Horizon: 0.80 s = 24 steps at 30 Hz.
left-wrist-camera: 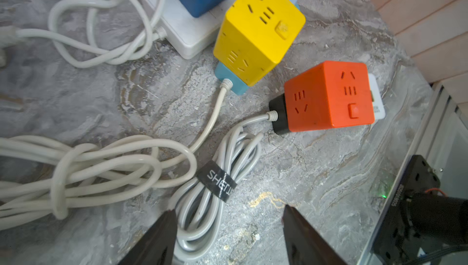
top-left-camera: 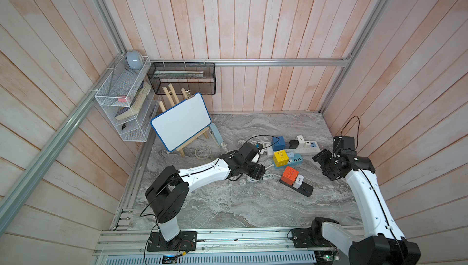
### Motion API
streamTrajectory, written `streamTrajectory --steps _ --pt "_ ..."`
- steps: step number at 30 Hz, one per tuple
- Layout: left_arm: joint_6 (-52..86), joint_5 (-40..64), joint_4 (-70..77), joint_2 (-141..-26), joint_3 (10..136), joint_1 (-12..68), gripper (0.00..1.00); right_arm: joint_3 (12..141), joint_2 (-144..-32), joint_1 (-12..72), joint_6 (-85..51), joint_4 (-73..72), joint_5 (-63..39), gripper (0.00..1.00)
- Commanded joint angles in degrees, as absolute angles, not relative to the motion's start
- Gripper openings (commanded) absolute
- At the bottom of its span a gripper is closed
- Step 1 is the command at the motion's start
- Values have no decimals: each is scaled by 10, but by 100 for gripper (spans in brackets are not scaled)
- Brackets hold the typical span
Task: Pull the plug off the socket
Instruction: Move the socket to the center of the board.
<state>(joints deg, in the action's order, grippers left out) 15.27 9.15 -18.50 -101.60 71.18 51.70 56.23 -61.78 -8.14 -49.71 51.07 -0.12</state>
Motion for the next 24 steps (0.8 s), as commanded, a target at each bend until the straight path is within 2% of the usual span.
streamTrajectory --steps 1,8,13,17,24 --pt "107 102 -180 -1030 738 529 70 520 -634 -105 -614 530 -42 77" --pt "83 77 -165 -1013 720 542 70 460 -667 -148 -754 515 -150 78" --pt "84 69 -151 -972 687 542 71 411 -639 -148 -868 481 -173 80" --pt "90 71 -150 -934 665 542 71 349 -608 -149 -956 412 -186 92" --pt "80 62 -166 -880 639 542 73 334 -628 -149 -994 387 -181 92"
